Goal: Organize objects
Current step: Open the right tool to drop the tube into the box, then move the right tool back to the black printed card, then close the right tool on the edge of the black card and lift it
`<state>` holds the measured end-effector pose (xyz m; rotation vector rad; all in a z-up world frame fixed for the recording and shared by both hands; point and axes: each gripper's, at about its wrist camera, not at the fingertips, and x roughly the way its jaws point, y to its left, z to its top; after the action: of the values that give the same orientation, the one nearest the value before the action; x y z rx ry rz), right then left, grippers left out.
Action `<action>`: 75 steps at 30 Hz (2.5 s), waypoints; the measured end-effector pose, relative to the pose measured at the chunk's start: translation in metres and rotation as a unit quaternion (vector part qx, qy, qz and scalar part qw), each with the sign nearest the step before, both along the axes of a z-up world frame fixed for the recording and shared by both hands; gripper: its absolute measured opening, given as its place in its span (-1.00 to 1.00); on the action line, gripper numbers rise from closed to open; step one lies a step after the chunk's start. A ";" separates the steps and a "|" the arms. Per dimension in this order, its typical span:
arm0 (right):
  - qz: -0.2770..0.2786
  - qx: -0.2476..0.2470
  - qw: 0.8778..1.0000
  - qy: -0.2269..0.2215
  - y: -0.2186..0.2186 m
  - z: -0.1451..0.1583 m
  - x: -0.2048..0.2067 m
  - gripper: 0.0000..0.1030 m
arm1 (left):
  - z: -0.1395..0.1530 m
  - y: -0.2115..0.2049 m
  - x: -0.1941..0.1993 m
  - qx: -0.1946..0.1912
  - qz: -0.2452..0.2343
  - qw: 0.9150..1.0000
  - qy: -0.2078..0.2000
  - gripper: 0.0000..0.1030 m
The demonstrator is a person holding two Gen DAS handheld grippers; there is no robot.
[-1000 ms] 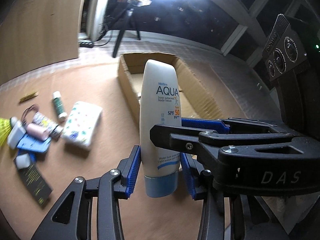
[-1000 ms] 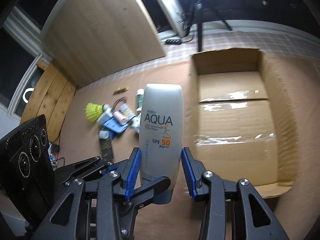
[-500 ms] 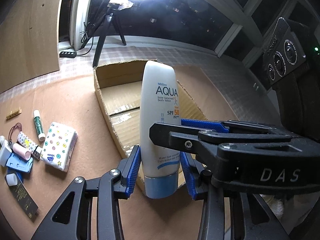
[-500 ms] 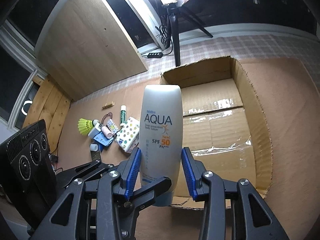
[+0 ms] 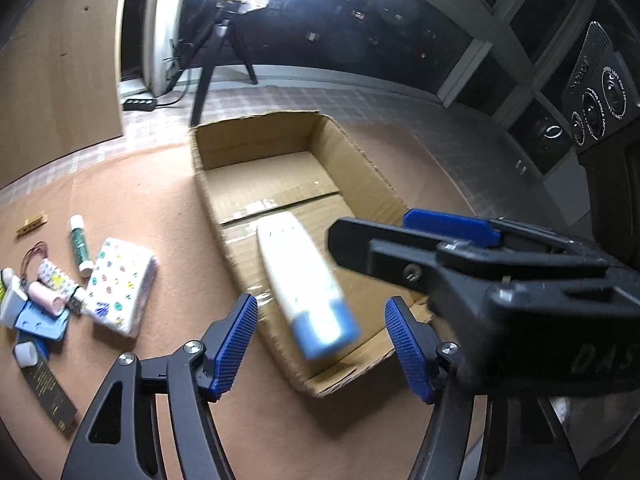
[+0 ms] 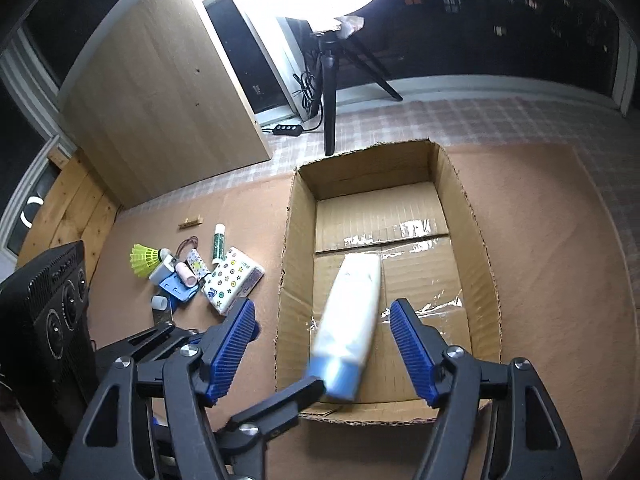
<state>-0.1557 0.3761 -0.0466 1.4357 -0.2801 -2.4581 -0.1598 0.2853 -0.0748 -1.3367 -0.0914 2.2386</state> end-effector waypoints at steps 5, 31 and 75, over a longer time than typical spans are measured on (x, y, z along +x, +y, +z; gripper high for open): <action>0.009 0.000 1.000 -0.001 -0.015 -0.001 0.004 0.30 | 0.001 -0.032 0.010 -0.010 0.025 1.000 0.003 0.36; 0.142 -0.006 0.989 -0.038 -0.194 -0.045 0.020 0.29 | -0.034 -0.273 0.098 -0.038 0.206 0.977 -0.045 0.41; 0.234 0.128 0.958 -0.103 -0.301 -0.105 0.011 -0.11 | -0.049 -0.339 0.136 -0.026 0.257 0.964 -0.065 0.43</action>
<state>-0.1447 0.0749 -0.1511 1.6378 0.3192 -2.0158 -0.0242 -0.0540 -0.1236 -1.6322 -0.4790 2.5789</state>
